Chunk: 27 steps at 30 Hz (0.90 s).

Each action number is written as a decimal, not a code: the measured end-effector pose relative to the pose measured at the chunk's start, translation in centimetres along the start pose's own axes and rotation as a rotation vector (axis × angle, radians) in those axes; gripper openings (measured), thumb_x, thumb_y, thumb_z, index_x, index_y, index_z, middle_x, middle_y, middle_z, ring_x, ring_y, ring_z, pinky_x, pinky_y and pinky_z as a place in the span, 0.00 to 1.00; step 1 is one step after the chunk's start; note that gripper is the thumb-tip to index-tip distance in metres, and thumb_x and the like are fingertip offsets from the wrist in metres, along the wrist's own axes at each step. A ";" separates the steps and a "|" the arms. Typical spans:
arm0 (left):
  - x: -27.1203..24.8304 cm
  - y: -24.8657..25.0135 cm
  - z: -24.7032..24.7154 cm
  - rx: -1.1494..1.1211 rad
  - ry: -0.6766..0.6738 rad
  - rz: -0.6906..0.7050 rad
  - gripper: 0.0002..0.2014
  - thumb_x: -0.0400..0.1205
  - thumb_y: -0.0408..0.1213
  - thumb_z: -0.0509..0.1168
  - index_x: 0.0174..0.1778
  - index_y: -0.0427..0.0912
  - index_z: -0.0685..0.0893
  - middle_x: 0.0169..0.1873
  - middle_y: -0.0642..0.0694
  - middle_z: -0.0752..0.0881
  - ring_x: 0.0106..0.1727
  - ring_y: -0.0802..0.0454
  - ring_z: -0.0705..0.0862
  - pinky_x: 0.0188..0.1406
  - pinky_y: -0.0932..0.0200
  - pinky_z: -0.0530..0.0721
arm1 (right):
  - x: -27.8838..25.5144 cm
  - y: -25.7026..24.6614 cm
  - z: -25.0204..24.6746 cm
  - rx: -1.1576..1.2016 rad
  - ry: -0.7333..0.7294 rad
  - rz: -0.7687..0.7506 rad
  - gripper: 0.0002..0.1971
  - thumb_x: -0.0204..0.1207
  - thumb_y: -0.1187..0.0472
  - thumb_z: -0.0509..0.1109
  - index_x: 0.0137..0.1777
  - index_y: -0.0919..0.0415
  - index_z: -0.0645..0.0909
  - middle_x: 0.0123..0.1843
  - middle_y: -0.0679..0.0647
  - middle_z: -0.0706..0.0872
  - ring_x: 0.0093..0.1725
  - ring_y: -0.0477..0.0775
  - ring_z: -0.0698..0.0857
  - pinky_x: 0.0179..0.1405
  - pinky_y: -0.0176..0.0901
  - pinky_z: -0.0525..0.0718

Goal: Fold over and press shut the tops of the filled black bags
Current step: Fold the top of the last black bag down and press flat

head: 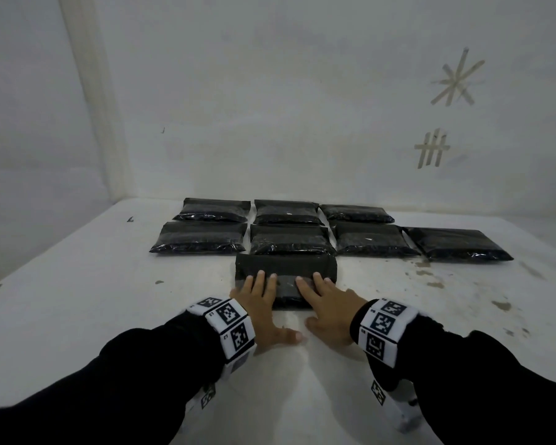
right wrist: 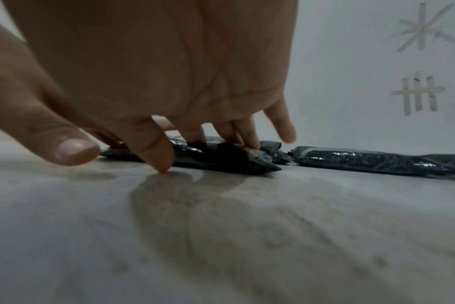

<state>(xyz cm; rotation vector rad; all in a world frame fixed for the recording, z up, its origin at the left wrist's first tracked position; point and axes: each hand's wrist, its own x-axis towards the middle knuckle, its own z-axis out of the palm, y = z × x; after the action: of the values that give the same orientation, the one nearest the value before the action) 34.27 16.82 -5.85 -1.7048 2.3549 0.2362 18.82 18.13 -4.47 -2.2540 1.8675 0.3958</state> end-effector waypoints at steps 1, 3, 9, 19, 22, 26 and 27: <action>-0.1 0.0 -0.1 -0.030 -0.028 0.012 0.58 0.69 0.76 0.55 0.81 0.47 0.29 0.81 0.42 0.32 0.83 0.41 0.36 0.82 0.42 0.45 | 0.1 -0.2 0.0 -0.060 -0.001 0.018 0.37 0.83 0.47 0.55 0.83 0.48 0.35 0.85 0.59 0.37 0.84 0.61 0.44 0.80 0.61 0.54; 0.0 0.0 -0.1 -0.022 -0.058 0.009 0.58 0.68 0.77 0.55 0.81 0.49 0.30 0.81 0.41 0.31 0.83 0.41 0.35 0.82 0.41 0.44 | 0.2 -0.8 -0.2 -0.215 0.041 0.034 0.35 0.82 0.47 0.53 0.84 0.50 0.40 0.85 0.61 0.39 0.84 0.63 0.43 0.79 0.67 0.49; 0.5 1.1 0.3 0.240 0.067 -0.011 0.62 0.64 0.82 0.48 0.82 0.41 0.35 0.82 0.40 0.34 0.82 0.41 0.33 0.78 0.34 0.34 | 0.5 -3.0 -0.5 -0.216 0.075 0.011 0.44 0.78 0.53 0.68 0.83 0.68 0.43 0.85 0.63 0.41 0.84 0.61 0.43 0.82 0.58 0.49; 0.4 1.3 -0.2 0.010 0.006 0.016 0.58 0.71 0.71 0.62 0.82 0.44 0.34 0.82 0.40 0.34 0.83 0.41 0.36 0.83 0.43 0.45 | 0.7 -2.7 -0.2 -0.011 0.038 -0.011 0.51 0.77 0.51 0.69 0.83 0.62 0.32 0.85 0.63 0.37 0.84 0.60 0.42 0.82 0.56 0.48; 0.6 1.5 -0.1 0.018 0.001 0.009 0.58 0.71 0.71 0.62 0.82 0.45 0.32 0.82 0.41 0.33 0.83 0.41 0.36 0.82 0.42 0.45 | 0.5 -3.0 -0.2 -0.055 0.031 -0.020 0.49 0.78 0.47 0.66 0.83 0.58 0.33 0.84 0.64 0.38 0.84 0.62 0.42 0.82 0.59 0.49; 0.7 1.5 -0.1 0.007 -0.009 0.005 0.58 0.71 0.71 0.62 0.82 0.45 0.33 0.82 0.40 0.33 0.83 0.41 0.35 0.82 0.42 0.45 | 0.4 -2.9 -0.3 -0.104 0.012 -0.016 0.46 0.80 0.45 0.62 0.83 0.60 0.34 0.84 0.63 0.36 0.84 0.61 0.39 0.82 0.61 0.47; 0.7 1.5 -0.1 0.000 -0.008 0.006 0.58 0.71 0.71 0.62 0.82 0.45 0.34 0.82 0.40 0.33 0.83 0.41 0.35 0.82 0.42 0.44 | 0.4 -2.8 -0.3 -0.127 0.014 -0.020 0.46 0.80 0.44 0.62 0.83 0.60 0.34 0.84 0.63 0.35 0.84 0.61 0.38 0.82 0.62 0.46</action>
<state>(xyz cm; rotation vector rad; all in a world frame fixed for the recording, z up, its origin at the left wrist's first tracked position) 32.62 16.64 -5.95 -1.6939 2.3551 0.2434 21.68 18.22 -4.35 -2.3599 1.8747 0.5106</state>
